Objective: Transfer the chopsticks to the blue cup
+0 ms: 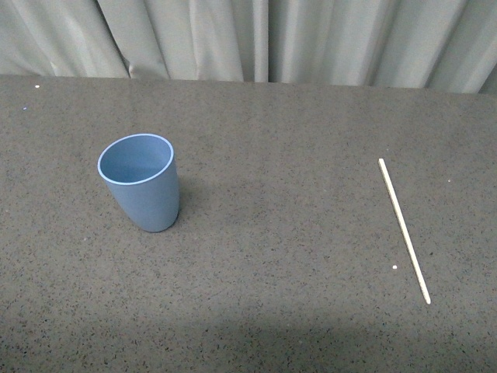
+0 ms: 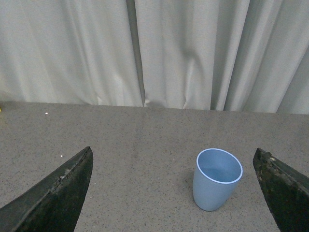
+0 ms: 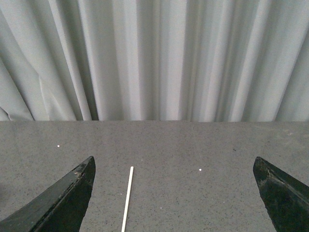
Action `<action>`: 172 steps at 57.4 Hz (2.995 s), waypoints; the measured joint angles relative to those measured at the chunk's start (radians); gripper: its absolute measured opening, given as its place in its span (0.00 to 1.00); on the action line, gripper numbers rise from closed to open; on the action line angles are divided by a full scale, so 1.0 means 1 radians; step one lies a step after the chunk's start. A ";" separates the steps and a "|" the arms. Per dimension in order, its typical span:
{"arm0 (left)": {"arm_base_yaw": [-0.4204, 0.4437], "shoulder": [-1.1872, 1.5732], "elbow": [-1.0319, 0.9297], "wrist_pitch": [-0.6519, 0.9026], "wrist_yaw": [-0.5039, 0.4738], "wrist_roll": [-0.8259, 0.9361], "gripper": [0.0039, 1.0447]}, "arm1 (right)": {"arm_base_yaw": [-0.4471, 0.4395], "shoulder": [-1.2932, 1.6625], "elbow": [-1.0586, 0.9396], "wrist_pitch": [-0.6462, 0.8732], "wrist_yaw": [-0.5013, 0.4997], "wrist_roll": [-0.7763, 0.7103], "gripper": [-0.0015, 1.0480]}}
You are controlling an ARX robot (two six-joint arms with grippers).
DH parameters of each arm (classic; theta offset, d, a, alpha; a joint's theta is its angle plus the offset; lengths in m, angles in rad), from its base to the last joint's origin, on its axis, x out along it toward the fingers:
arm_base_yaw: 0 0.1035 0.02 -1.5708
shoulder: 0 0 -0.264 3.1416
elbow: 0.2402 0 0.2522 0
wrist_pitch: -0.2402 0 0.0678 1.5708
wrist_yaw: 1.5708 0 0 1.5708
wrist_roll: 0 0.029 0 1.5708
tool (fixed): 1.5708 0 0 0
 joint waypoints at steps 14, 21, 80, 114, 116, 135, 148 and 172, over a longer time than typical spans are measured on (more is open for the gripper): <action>0.000 0.000 0.000 0.000 0.000 0.000 0.94 | 0.000 0.000 0.000 0.000 0.000 0.000 0.91; 0.000 0.000 0.000 0.000 0.000 0.000 0.94 | 0.000 0.000 0.000 0.000 0.000 0.000 0.91; 0.000 0.000 0.000 0.000 0.000 0.000 0.94 | 0.064 1.148 0.312 0.312 0.137 -0.079 0.91; 0.000 0.000 0.000 0.000 0.000 0.000 0.94 | 0.128 1.937 0.853 0.011 0.044 0.111 0.91; 0.000 0.000 0.000 0.000 0.000 0.000 0.94 | 0.131 1.962 0.879 -0.005 0.044 0.116 0.91; 0.000 0.000 0.000 0.000 0.000 0.000 0.94 | 0.164 2.122 1.049 -0.072 0.034 0.156 0.90; 0.000 0.000 0.000 0.000 0.000 0.000 0.94 | 0.186 2.165 1.109 -0.118 0.042 0.168 0.57; 0.000 0.000 0.000 0.000 0.000 0.000 0.94 | 0.186 2.195 1.149 -0.166 0.057 0.185 0.01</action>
